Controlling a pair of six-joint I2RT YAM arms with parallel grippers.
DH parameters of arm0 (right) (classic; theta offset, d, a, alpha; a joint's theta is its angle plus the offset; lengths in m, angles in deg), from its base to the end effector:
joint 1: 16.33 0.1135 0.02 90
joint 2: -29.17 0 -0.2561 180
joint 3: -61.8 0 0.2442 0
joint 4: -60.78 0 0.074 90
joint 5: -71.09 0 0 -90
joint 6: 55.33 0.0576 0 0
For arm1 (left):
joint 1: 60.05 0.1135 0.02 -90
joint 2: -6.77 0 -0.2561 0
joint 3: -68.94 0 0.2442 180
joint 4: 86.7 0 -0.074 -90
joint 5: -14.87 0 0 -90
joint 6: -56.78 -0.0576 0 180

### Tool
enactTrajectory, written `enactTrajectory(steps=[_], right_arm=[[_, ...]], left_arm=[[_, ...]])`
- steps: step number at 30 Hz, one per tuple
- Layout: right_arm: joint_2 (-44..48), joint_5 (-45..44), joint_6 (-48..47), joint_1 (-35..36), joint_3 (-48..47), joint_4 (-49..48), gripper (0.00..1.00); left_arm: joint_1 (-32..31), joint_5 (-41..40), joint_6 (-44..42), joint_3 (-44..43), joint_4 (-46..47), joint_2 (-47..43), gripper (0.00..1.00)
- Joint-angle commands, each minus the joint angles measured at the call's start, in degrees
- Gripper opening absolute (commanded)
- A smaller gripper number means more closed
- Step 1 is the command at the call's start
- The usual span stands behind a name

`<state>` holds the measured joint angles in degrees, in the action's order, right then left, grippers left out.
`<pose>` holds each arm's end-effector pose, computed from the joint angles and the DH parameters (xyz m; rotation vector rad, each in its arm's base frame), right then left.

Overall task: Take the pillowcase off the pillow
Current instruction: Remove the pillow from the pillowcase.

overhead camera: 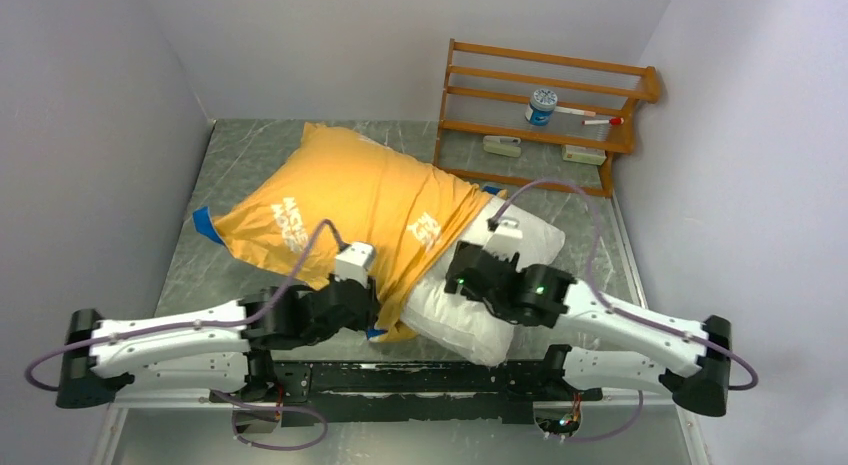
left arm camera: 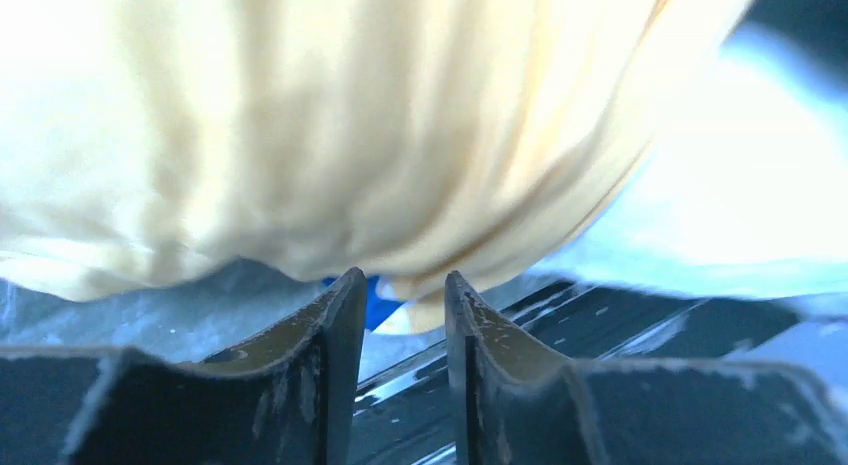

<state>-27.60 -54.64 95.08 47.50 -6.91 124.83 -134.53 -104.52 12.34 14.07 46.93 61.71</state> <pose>0.1152 0.1581 0.2829 0.1838 2.2828 0.3476 0.0815 -0.1877 0.2328 0.3395 2.2774 -0.4925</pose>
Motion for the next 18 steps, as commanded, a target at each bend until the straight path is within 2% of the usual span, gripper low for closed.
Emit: enactTrajectory(steps=[1, 5, 7, 9, 13, 16, 18], right_arm=[[-2.9, 9.5, 9.0, -0.4, 14.1, -6.7, 0.73], [-2.0, 24.2, 13.5, -0.3, 30.1, -24.2, 0.64], [-0.2, 28.1, 16.2, -0.3, 37.4, -31.4, 0.61], [2.2, 29.0, 18.3, -0.4, 41.2, -34.5, 0.61], [7.2, 26.6, 19.5, -0.4, 42.4, -31.2, 0.61], [10.1, 25.2, 19.7, -0.4, 42.2, -28.7, 0.62], [11.5, 24.9, 19.8, -0.4, 42.2, -27.7, 0.62]], left_arm=[[-0.7, -10.2, 1.5, -7.8, -7.8, -8.1, 0.48], [-0.6, -10.6, -5.3, -15.7, -8.9, -6.1, 0.7], [-0.6, -9.4, -9.9, -20.4, -8.3, -1.5, 0.81], [-0.5, -8.6, -13.5, -24.9, -8.9, 4.6, 0.88], [1.9, -9.1, -17.6, -29.6, -7.4, 15.3, 0.89], [8.2, -2.0, -22.2, -27.3, 1.3, 18.3, 0.89], [13.1, 1.8, -23.3, -27.0, 4.0, 20.8, 0.83]])
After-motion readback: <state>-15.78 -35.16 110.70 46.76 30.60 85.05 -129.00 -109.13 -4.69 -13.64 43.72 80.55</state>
